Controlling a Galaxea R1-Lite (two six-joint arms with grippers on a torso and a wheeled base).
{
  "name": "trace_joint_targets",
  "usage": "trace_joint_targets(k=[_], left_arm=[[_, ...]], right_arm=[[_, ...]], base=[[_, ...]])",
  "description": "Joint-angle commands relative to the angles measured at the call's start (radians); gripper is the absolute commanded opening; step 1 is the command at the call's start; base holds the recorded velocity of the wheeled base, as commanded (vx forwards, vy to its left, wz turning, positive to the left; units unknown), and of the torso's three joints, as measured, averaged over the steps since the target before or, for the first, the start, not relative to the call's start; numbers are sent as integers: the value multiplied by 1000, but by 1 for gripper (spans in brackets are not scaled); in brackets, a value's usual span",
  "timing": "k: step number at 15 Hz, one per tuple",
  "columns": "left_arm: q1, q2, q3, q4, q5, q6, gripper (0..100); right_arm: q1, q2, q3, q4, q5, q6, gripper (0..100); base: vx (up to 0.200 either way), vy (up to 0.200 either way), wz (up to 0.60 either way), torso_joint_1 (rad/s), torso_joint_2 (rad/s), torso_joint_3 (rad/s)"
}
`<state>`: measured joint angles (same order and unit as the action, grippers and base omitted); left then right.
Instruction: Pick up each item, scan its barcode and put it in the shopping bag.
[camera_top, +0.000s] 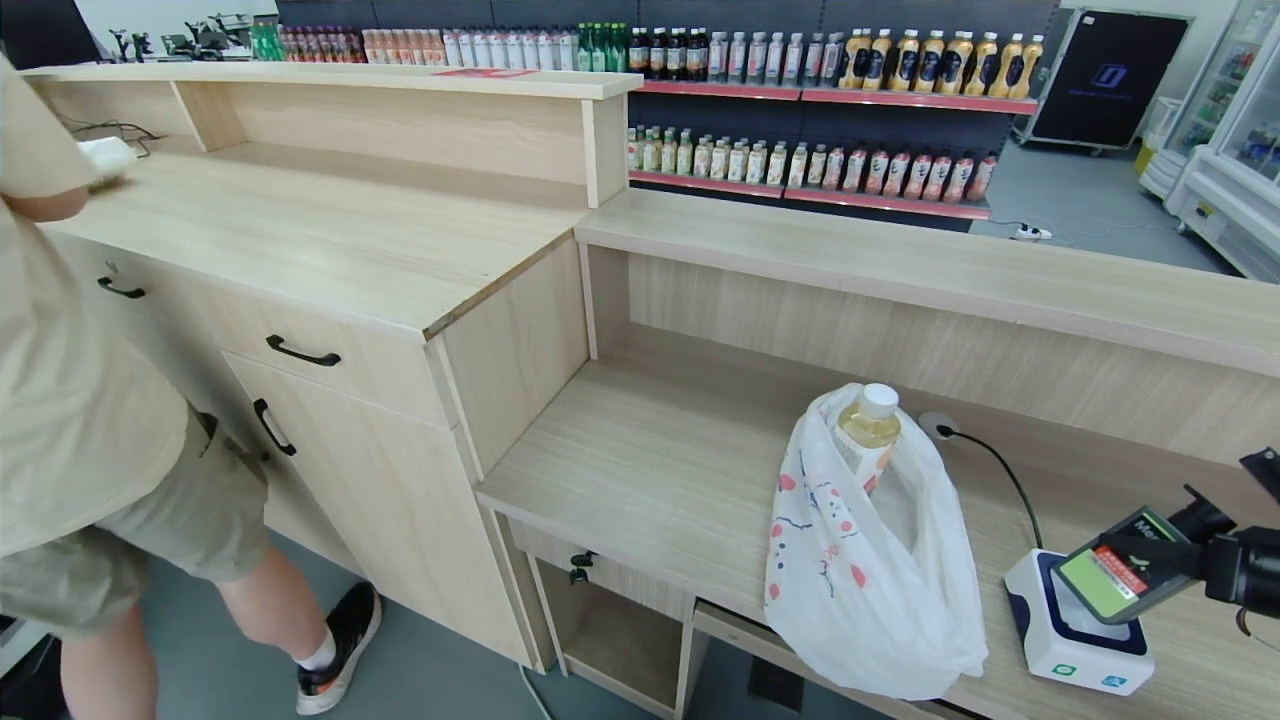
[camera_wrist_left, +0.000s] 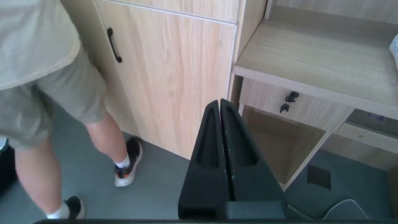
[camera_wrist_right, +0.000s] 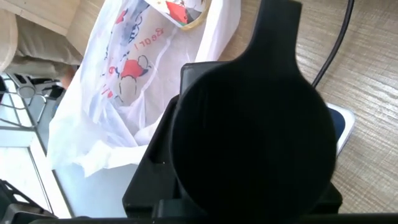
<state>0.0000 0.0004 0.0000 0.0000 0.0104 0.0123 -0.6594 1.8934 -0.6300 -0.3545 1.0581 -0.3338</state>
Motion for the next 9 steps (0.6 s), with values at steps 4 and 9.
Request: trace_joint_targets(k=[4, 9], left_arm=[[0, 0, 0, 0, 0, 0, 0], [0, 0, 0, 0, 0, 0, 0]], right_arm=[[-17, -68, -8, 0, -36, -10, 0], [-82, -445, -4, 3, -441, -214, 0]], base=[[0, 0, 0, 0, 0, 0], [0, 0, 0, 0, 0, 0]])
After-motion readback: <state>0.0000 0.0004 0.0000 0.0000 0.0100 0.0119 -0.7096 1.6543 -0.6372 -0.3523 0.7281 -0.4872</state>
